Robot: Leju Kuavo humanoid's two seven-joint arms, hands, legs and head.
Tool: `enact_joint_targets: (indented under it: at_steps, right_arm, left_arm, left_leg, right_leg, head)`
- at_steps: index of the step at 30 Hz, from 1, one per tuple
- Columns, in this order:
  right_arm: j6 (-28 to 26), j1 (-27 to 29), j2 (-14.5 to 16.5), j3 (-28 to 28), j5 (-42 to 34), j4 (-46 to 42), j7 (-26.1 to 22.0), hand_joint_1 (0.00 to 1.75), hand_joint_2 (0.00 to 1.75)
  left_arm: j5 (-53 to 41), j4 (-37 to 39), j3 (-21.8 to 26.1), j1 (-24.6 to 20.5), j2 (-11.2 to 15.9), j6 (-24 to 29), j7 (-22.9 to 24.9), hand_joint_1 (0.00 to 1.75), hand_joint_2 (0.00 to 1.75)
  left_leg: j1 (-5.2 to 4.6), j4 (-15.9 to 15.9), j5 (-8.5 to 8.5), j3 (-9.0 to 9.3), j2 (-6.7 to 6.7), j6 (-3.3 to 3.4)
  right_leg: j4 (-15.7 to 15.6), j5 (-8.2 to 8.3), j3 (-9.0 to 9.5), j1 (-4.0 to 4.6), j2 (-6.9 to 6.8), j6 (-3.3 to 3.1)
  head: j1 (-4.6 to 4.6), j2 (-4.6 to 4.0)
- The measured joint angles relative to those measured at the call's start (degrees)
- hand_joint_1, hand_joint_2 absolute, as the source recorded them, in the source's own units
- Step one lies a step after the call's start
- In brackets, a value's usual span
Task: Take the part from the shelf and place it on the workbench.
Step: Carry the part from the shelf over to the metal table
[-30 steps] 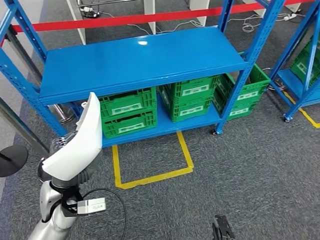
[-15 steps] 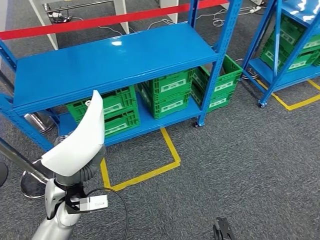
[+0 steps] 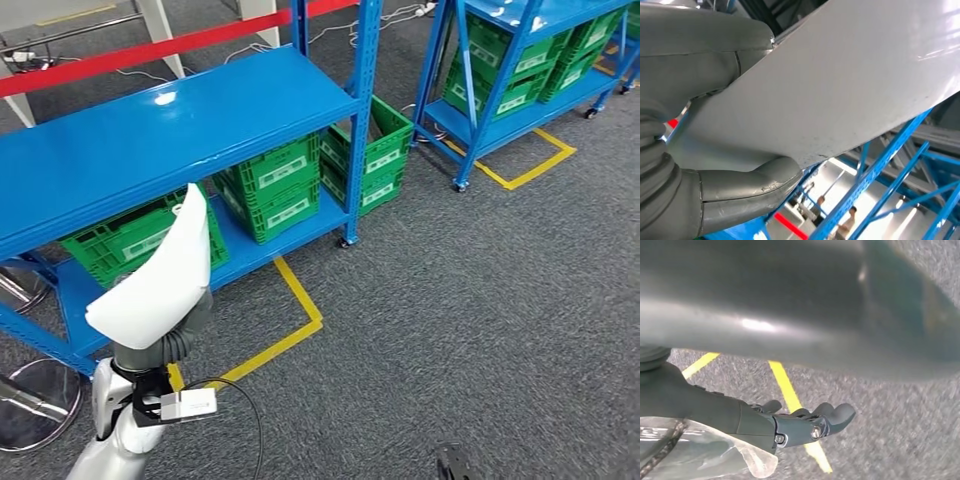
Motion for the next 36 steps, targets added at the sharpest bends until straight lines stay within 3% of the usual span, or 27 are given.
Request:
enact_joint_targets:
  at_steps: [3,5,7,9,10,11,13,15,17,18,20,22,24,25,26,27,29,31,33,34,36]
  right_arm:
    - [-0.9,0.5,-0.3,0.0,0.4,-0.3,0.5,0.00,0.00]
    - [-1.6,1.0,-0.7,-0.1,0.7,-1.1,0.8,0.00,0.00]
    - [-2.2,1.2,-1.0,-0.1,1.1,-2.1,1.0,0.00,0.00]
    - [-2.5,1.5,-1.2,-0.2,1.2,-2.8,1.1,0.00,0.00]
    - [-2.6,1.7,-1.3,-0.2,1.2,-3.1,1.1,0.00,0.00]
    - [-2.6,2.0,-1.4,-0.2,1.2,-3.3,1.1,0.00,0.00]
    - [-2.6,2.2,-1.6,-0.3,1.3,-3.7,1.1,0.00,0.00]
    - [-2.6,2.2,-1.7,-0.3,1.5,-4.2,1.1,0.00,0.00]
    - [-2.8,2.3,-1.7,-0.3,1.9,-4.5,1.2,0.00,0.00]
    - [-3.0,2.5,-1.7,-0.3,2.2,-4.6,1.3,0.00,0.00]
    - [-3.3,2.9,-1.7,-0.3,2.6,-5.1,1.3,0.00,0.00]
    - [-3.6,3.1,-1.8,-0.3,3.1,-5.8,1.3,0.00,0.00]
    - [-4.0,3.3,-1.9,-0.4,3.7,-6.7,1.3,0.00,0.00]
    - [-4.2,3.5,-2.0,-0.4,4.1,-7.2,1.5,0.00,0.00]
    - [-4.4,3.8,-2.0,-0.5,4.5,-7.8,1.7,0.00,0.00]
    - [-4.5,4.2,-2.1,-0.6,4.9,-8.5,1.9,0.00,0.00]
    - [-4.7,4.8,-2.2,-0.6,5.4,-9.8,2.2,0.00,0.00]
    - [-4.9,5.2,-2.3,-0.8,5.6,-10.9,2.4,0.00,0.00]
    - [-5.2,6.1,-2.4,-1.3,5.6,-11.6,2.8,0.00,0.00]
    - [-5.3,6.6,-2.5,-1.6,5.6,-11.8,3.1,0.00,0.00]
    - [-5.3,7.5,-2.7,-2.3,5.4,-12.0,3.4,0.00,0.00]
  left_arm:
    - [-0.3,0.0,-0.1,0.0,-0.2,0.0,1.0,1.75,1.75]
    - [-0.6,-0.1,-0.3,0.1,-0.5,0.0,1.2,1.75,1.75]
    - [-0.7,-0.3,-0.5,0.4,-0.6,0.0,1.2,1.75,1.75]
    - [-0.8,-0.3,-0.5,0.7,-0.7,0.0,1.2,1.75,1.75]
    - [-0.8,-0.3,-0.5,0.8,-0.7,0.0,1.2,1.75,1.75]
    - [-0.8,-0.3,-0.5,0.8,-0.7,0.0,1.2,1.75,1.75]
    - [-0.8,-0.3,-0.5,0.8,-0.8,0.0,1.2,1.75,1.75]
    - [-0.8,-0.5,-0.5,0.8,-0.9,0.0,1.2,1.75,1.75]
    - [-0.9,-0.8,-0.6,0.9,-1.0,0.0,1.2,1.75,1.75]
    - [-0.9,-1.0,-0.7,0.9,-1.0,0.0,1.3,1.75,1.75]
    - [-0.9,-1.4,-0.9,1.0,-1.1,0.0,1.7,1.75,1.75]
    - [-1.2,-1.8,-1.2,1.3,-1.0,0.0,2.5,1.75,1.75]
    - [-1.4,-1.9,-1.8,1.6,-0.8,0.0,3.5,1.75,1.75]
    - [-1.3,-1.9,-2.3,1.7,-0.8,0.0,4.0,1.75,1.75]
    - [-1.3,-2.0,-2.8,1.6,-0.7,0.0,4.4,1.75,1.75]
    - [-1.1,-2.1,-3.4,1.5,-0.6,0.0,4.7,1.75,1.75]
    - [-0.8,-2.2,-4.4,1.2,-0.5,0.0,5.1,1.75,1.75]
    - [-0.7,-2.3,-5.3,0.8,-0.4,0.0,5.2,1.75,1.75]
    - [-0.7,-2.3,-5.9,0.5,-0.5,0.0,5.1,1.75,1.75]
    - [-0.9,-2.3,-6.1,0.4,-0.7,0.0,5.0,1.75,1.75]
    - [-1.4,-2.3,-6.4,0.2,-1.0,0.0,4.9,1.75,1.75]
  left_leg:
    - [0.16,-1.3,-0.04,0.25,1.41,-0.05]
    - [0.47,-2.2,0.39,0.51,3.05,0.00]
    - [0.39,-2.5,0.56,0.54,4.83,0.14]
    - [0.26,-2.4,0.50,0.45,6.71,0.13]
    - [0.25,-2.4,0.46,0.43,7.56,0.08]
    - [0.26,-2.3,0.39,0.43,8.32,-0.01]
    - [0.13,-2.0,0.09,0.46,9.64,-0.46]
    - [-0.21,-1.5,-0.25,0.46,10.73,-1.10]
    - [-0.36,-1.3,-0.37,0.56,11.75,-1.63]
    - [-0.25,-1.3,-0.55,0.60,11.82,-1.94]
    - [0.07,0.6,-2.32,0.03,9.69,-2.49]
    - [0.28,6.9,-6.13,-2.42,6.57,-2.74]
    - [0.28,13.9,-8.95,-5.38,5.54,-2.66]
    - [0.27,15.1,-8.87,-5.97,5.42,-2.52]
    - [0.25,14.2,-7.65,-5.60,5.26,-2.29]
    - [0.22,11.4,-5.59,-4.36,4.81,-1.96]
    - [0.25,4.1,-1.74,-1.20,2.32,-1.12]
    - [0.21,0.3,-0.70,0.37,0.47,-0.67]
    - [0.13,-0.4,-0.86,0.50,1.06,-0.60]
    - [0.21,-0.8,-0.71,0.55,1.72,-0.51]
    - [0.42,-1.5,-0.31,0.73,3.25,-0.19]
  right_leg:
    - [0.0,0.40,-1.06,-0.20,1.43,1.05]
    - [2.7,-1.45,-2.80,0.00,-1.27,1.63]
    - [9.8,-5.18,-6.27,-0.14,-5.22,2.19]
    - [15.6,-7.16,-8.85,-0.50,-6.51,2.74]
    - [15.6,-6.68,-8.61,-0.65,-6.78,2.95]
    - [13.6,-5.38,-7.28,-0.77,-7.07,3.09]
    - [5.6,-2.35,-2.56,-0.76,-9.10,3.12]
    - [0.5,-1.14,0.44,-0.62,-10.86,2.54]
    - [0.2,-1.08,0.57,-0.51,-10.28,1.71]
    - [0.2,-0.99,0.45,-0.55,-9.60,1.32]
    - [0.1,-0.70,0.35,-0.72,-8.41,0.64]
    - [0.1,-0.52,0.26,-0.75,-7.04,0.15]
    - [0.1,-0.44,0.20,-0.57,-5.42,-0.07]
    - [0.1,-0.42,0.19,-0.45,-4.60,-0.10]
    - [0.2,-0.40,0.20,-0.36,-3.76,-0.11]
    - [0.3,-0.38,0.23,-0.28,-2.93,-0.10]
    - [0.4,-0.30,0.15,-0.20,-1.39,0.06]
    - [0.5,-0.04,-0.41,-0.38,-0.08,0.58]
    - [0.4,0.40,-1.04,-0.64,1.06,1.40]
    - [0.5,0.33,-1.39,-0.65,0.64,1.70]
    - [3.4,-1.48,-3.20,-0.48,-2.47,2.16]
  head:
    - [-0.19,0.00]
    - [0.32,0.00]
    - [0.85,0.00]
    - [0.87,0.00]
    - [0.89,0.00]
    - [0.90,0.00]
    - [0.93,0.00]
    - [0.80,0.00]
    - [0.65,0.00]
    - [0.62,0.00]
    - [0.52,0.00]
    - [0.43,0.00]
    - [0.45,0.00]
    - [0.45,0.00]
    - [0.46,0.00]
    - [0.45,0.00]
    - [0.51,0.00]
    - [0.33,0.00]
    - [0.06,0.00]
    - [0.03,0.00]
    - [0.33,0.00]
